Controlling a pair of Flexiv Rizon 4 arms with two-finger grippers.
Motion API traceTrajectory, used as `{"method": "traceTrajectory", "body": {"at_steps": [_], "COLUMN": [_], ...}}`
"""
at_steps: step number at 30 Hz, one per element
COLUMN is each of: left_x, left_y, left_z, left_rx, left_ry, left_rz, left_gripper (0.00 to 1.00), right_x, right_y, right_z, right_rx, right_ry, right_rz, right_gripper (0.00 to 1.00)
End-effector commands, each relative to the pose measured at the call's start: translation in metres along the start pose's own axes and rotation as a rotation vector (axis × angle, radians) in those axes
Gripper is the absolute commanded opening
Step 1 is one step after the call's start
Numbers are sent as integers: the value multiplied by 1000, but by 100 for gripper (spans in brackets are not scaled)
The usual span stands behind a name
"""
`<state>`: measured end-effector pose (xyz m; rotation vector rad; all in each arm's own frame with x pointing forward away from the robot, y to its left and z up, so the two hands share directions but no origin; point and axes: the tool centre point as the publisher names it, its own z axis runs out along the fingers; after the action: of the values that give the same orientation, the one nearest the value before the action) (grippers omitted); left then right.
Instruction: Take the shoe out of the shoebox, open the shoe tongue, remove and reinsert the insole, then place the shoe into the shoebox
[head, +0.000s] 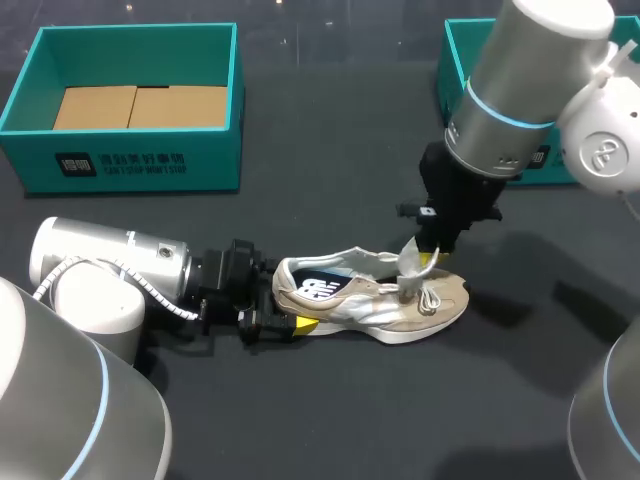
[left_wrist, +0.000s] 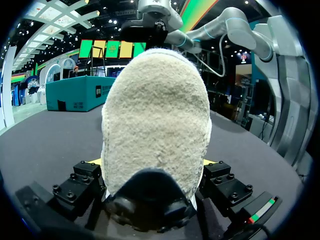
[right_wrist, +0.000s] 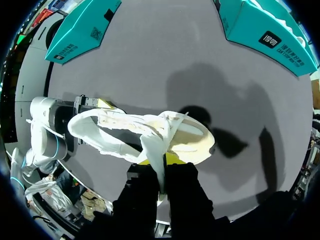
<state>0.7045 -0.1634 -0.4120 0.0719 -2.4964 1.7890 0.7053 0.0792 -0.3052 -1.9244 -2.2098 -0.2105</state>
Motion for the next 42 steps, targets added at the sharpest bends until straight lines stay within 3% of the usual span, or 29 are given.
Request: {"method": "traceTrajectory", "body": {"at_steps": [1,9,17,19,21,24,27,28,31,33,37,42], "left_x": [4,4,4,4,4,4,4,4,4,4,4,4], "left_y": [5,5,5,5,5,5,5,5,5,5,5,5], "left_z": [4,4,4,4,4,4,4,4,4,4,4,4], "left_rx": [-1,-1,-1,-1,-1,-1,-1,-1,-1,-1,-1,-1], "left_ry": [-3,-3,-3,-3,-3,-3,-3,-3,-3,-3,-3,-3], "left_rz": [-1,-1,-1,-1,-1,-1,-1,-1,-1,-1,-1,-1], "left_gripper": [0,0,0,0,0,0,0,0,0,0,0,0], "right_x": [-18,-32,-40,-41,-42,-43,-42,-42,-40,-36,-21,-2], "right_y": [-2,1,3,3,3,1,-2,-4,-7,-9,-8,-2], "right_z": [2,11,17,16,11,0,-17,-23,-39,-54,-80,-98], "right_rx": [0,5,3,0,-5,-19,-49,-54,-71,-87,-108,-97], "right_ry": [144,201,166,147,122,70,-8,-39,-109,-158,-211,-234], "right_rz": [-27,-58,8,27,50,83,120,133,155,155,81,-68], "right_gripper": [0,0,0,11,44,50,79,82,91,92,90,85]}}
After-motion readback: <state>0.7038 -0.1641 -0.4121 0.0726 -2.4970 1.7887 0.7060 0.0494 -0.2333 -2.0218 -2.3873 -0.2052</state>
